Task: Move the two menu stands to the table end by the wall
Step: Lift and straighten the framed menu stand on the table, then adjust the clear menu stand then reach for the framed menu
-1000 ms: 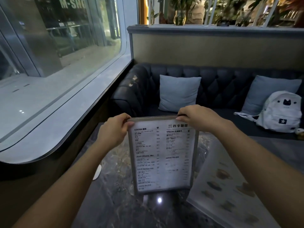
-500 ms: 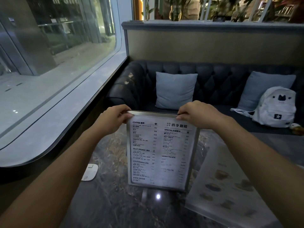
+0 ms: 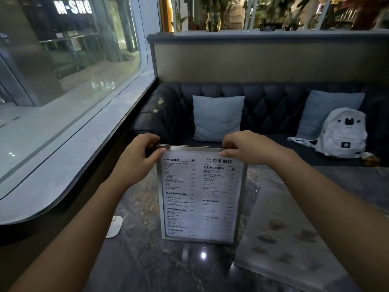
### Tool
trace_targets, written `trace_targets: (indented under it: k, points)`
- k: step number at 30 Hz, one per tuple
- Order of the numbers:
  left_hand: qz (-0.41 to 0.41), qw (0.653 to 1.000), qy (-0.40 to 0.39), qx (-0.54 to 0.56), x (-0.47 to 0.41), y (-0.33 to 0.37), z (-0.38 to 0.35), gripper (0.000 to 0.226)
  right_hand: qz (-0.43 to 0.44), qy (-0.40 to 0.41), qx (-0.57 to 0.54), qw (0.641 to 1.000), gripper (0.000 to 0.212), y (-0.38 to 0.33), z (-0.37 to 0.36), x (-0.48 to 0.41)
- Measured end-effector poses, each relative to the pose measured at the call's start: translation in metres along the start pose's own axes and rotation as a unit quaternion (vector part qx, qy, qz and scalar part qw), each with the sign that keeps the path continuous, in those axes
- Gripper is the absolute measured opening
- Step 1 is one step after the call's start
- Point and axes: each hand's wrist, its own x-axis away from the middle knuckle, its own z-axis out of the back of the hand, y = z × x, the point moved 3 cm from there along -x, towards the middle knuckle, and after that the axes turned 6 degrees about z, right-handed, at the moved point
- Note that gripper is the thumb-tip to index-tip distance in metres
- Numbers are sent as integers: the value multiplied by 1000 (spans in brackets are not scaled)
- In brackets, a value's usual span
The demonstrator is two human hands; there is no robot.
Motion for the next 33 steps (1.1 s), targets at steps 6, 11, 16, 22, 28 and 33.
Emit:
trace_targets:
  k: [6,11,16,22,28,33]
  points:
    - [-85,996,12,40,25,60,-10,26,-6,63,-5,998,29,8,15,31]
    - [-131,984,-102,65,49,106,-44,25,-32,115,-53,991,32,24,32,80]
    - [-154,966,-161,127,67,143,-79,27,-54,177,-85,979,30,42,42,141]
    - [-142,956,-191,169,80,162,-107,22,-83,178,-92,976,31,60,36,206]
    - [-131,964,-156,172,85,164,-117,5,-110,190,-70,973,27,77,21,244]
    - [-97,967,-139,191,85,154,-117,4,-118,230,-47,965,12,82,15,260]
